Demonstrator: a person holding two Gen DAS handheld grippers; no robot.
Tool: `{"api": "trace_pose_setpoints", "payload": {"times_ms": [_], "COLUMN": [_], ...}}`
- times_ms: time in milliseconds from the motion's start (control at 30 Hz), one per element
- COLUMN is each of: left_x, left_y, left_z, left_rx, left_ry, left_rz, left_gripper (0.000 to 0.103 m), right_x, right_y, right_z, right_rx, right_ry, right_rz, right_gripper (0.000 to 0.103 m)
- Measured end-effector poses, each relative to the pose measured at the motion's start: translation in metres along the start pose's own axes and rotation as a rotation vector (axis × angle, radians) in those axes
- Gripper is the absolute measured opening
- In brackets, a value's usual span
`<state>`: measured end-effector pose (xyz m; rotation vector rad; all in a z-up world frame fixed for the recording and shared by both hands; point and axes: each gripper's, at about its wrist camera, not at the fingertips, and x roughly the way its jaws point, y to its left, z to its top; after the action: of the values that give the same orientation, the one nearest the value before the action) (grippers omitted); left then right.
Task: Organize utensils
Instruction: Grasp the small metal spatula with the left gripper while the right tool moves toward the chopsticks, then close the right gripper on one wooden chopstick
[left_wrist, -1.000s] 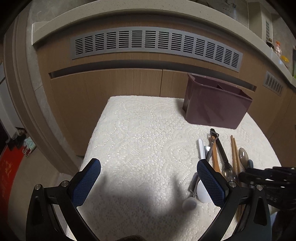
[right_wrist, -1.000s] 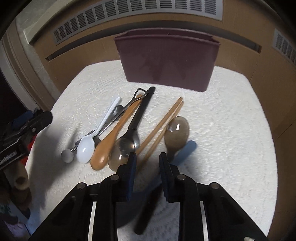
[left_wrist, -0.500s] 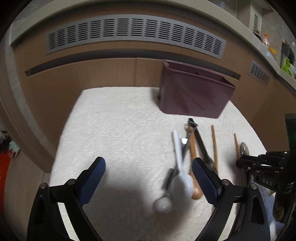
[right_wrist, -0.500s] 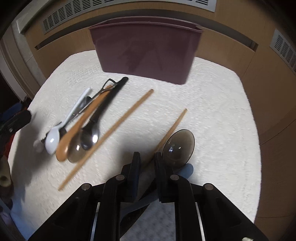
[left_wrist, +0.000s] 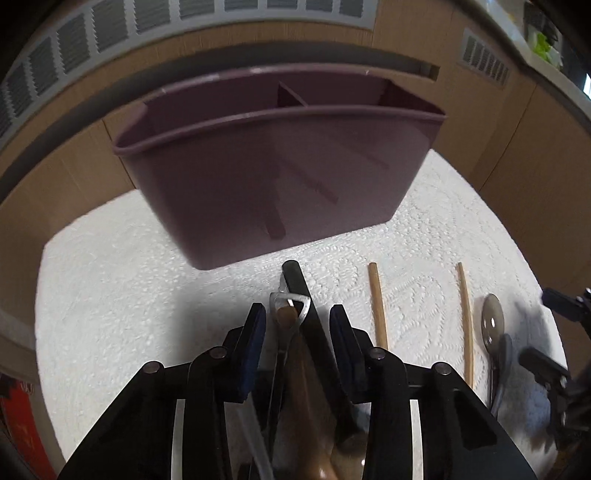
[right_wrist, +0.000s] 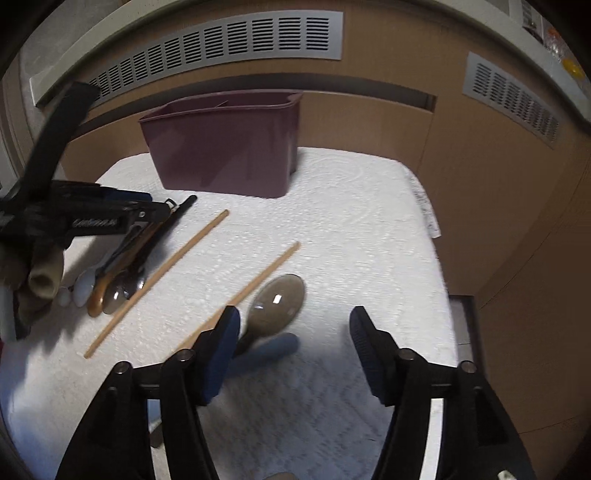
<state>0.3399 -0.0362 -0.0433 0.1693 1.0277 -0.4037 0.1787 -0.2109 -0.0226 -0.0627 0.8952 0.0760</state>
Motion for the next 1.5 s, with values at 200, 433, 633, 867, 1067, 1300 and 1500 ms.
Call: {"api": "trace_pose_setpoints", "payload": {"times_ms": [200,433,633,867,1067,1300,1500], "left_x": [0.010,-0.063,-0.126,-0.143,-0.146,-0.156,-0.171], "left_y": [0.008,0.011,0.028,0.047,0.048,0.049,0.039], "left_z": [0.007,-0.024,-0.048,-0.062,-0.067,-0.069,-0.068], "left_rx": [-0.068,-0.141,-0.217,-0.266,-0.291,-0.303,-0.290], "left_ry": [0.034,-0.227,-0.411,-0.446,-0.454,-0.467,-0.488], "left_rz": [-0.015,0.019,0.012,0.013,-0.006,-0.021,-0.029], "left_gripper": [0.026,0.021,0.021,0.020,0.020,0.020,0.020], "right_x": [-0.005,-0.003,0.008,0.073,0.099,0.057,-0.007], "right_y": [-0.004,0.013,0.035,0.079,0.107,0.082,0.052], "right_z": [-0.003,0.011,0.043,0.069,0.075,0.078,0.083], "right_rx": [-0.040,-0.095,-0.032,0.075,0.029,-0.037,-0.028], "right_ry": [-0.012,-0.017,0.003,0.168,0.155,0.074,-0.053], "right_rz": [-0.080,-0.123,0.063,0.127,0.001,0.078,0.126], "right_gripper": [0.083,0.100,0.062,0.035,0.032,0.007,0.007]}}
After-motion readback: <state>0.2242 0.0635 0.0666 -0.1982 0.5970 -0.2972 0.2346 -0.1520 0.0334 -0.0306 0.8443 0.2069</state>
